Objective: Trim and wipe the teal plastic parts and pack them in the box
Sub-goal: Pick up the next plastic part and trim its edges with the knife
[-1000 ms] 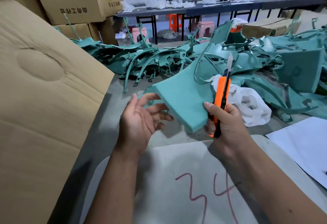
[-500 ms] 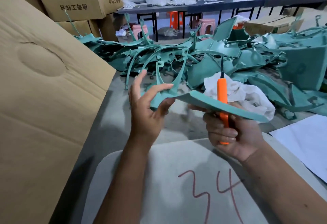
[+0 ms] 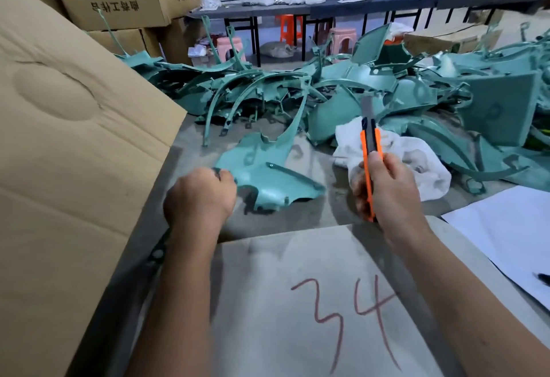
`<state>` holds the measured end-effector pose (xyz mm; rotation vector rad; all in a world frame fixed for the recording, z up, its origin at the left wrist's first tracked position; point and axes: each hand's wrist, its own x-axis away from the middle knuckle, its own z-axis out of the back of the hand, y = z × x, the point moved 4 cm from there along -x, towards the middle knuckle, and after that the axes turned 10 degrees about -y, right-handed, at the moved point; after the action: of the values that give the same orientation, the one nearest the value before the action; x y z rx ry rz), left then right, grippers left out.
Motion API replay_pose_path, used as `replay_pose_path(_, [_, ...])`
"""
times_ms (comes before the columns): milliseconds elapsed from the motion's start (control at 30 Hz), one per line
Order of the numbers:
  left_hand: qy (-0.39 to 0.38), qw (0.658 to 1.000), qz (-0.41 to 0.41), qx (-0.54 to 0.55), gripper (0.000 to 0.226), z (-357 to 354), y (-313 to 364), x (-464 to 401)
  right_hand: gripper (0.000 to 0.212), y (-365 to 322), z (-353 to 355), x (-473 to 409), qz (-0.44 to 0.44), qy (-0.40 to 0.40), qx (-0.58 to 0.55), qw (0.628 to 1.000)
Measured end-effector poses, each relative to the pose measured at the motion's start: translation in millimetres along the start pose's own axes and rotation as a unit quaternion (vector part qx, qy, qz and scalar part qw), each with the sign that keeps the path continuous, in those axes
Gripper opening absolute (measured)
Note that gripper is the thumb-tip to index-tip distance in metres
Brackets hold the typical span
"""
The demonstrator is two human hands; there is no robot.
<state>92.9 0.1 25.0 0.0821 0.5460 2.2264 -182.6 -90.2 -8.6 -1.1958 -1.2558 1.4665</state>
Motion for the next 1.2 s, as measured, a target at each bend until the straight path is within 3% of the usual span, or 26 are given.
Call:
replay_pose_path(33, [-0.021, 0.999, 0.026, -0.002, 0.052, -6.9, -4.1, 0.5, 0.033, -3.7, 2.0, 0.0, 0.032, 0.002, 0.137, 0.99])
replay_pose_path(100, [-0.012, 0.999, 0.045, 0.011, 0.055, -13.7, -6.9, -0.3, 0.034, -7.4, 0.9, 2.4, 0.071, -0.002, 0.425, 0.902])
replay_pose_path(167, [0.017, 0.998, 0.048, 0.03, 0.051, -14.1, -9.8, -3.9, 0.033, -10.6, -3.1, 5.9, 0.07, -0.012, 0.534, 0.842])
replay_pose_path(333, [0.069, 0.994, 0.069, 0.058, 0.044, -7.9, -20.6, -6.8, 0.025, -13.2, -9.0, 6.9, 0.112, -0.113, 0.447, 0.88])
replay_pose_path(433, [0.054, 0.995, 0.079, 0.037, 0.046, -9.5, -23.8, -9.9, 0.024, -8.5, -15.9, 8.9, 0.105, -0.155, 0.473, 0.861])
replay_pose_path(733, [0.016, 0.994, 0.104, 0.03, 0.048, -15.2, -24.0, -12.9, 0.025, -0.4, -13.3, 6.2, 0.056, -0.07, 0.538, 0.838])
replay_pose_path(800, [0.015, 0.994, 0.102, 0.03, 0.049, -15.7, -25.3, -12.3, 0.024, -3.0, -7.5, 5.1, 0.06, -0.055, 0.521, 0.849])
replay_pose_path(967, [0.015, 0.993, 0.109, 0.029, 0.05, -17.5, -26.5, -13.0, 0.018, -8.6, -11.3, 9.0, 0.095, -0.086, 0.54, 0.832])
replay_pose_path(1100, [0.01, 0.993, 0.117, 0.019, 0.052, -17.5, -27.1, -12.6, 0.015, -10.7, -8.4, 7.9, 0.107, -0.145, 0.486, 0.855])
replay_pose_path(1200, [0.036, 0.993, 0.108, 0.025, 0.046, -14.6, -21.0, -8.8, 0.016, -9.1, -10.7, 8.6, 0.105, -0.126, 0.492, 0.855])
